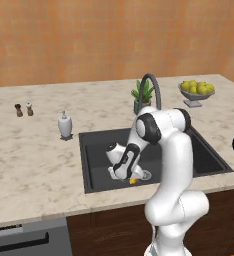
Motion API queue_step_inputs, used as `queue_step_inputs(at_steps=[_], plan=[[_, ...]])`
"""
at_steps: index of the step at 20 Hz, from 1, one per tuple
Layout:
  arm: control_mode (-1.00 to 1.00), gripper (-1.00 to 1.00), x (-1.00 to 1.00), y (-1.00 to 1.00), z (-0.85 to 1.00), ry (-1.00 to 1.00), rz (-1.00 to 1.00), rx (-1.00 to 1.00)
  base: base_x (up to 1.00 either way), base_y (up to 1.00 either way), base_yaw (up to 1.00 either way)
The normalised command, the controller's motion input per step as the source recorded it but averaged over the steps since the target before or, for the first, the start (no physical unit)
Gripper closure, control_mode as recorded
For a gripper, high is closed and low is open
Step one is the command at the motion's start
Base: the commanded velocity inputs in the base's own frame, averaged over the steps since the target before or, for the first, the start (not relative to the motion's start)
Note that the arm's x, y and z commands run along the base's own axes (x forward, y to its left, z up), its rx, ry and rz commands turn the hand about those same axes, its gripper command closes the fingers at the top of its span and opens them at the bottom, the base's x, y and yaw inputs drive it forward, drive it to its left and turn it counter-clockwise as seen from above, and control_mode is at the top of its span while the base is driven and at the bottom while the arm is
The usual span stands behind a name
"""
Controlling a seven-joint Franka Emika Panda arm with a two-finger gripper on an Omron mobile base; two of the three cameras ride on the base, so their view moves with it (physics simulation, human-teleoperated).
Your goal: Pick the corn from the sink and place it in the bowl. Then pick the bowl and place it in the microwave. Then close the microwave door and press the start button.
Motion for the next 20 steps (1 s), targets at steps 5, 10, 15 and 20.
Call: queue_step_inputs(at_steps=[5, 10, 15, 20], plan=[[-1.0, -1.0, 0.51, -0.01, -0.43, -0.03, 0.0, -0.06, 0.0, 0.0, 0.0], [-1.0, -1.0, 0.41, -0.05, -0.49, -0.05, 0.0, -0.01, 0.0, 0.0, 0.0], [-1.0, -1.0, 0.08, -0.42, -0.19, -0.07, 0.0, 0.0, 0.0, 0.0, 0.0], [-1.0, -1.0, 0.0, -0.58, -0.02, -0.08, 0.0, 0.0, 0.0, 0.0, 0.0]])
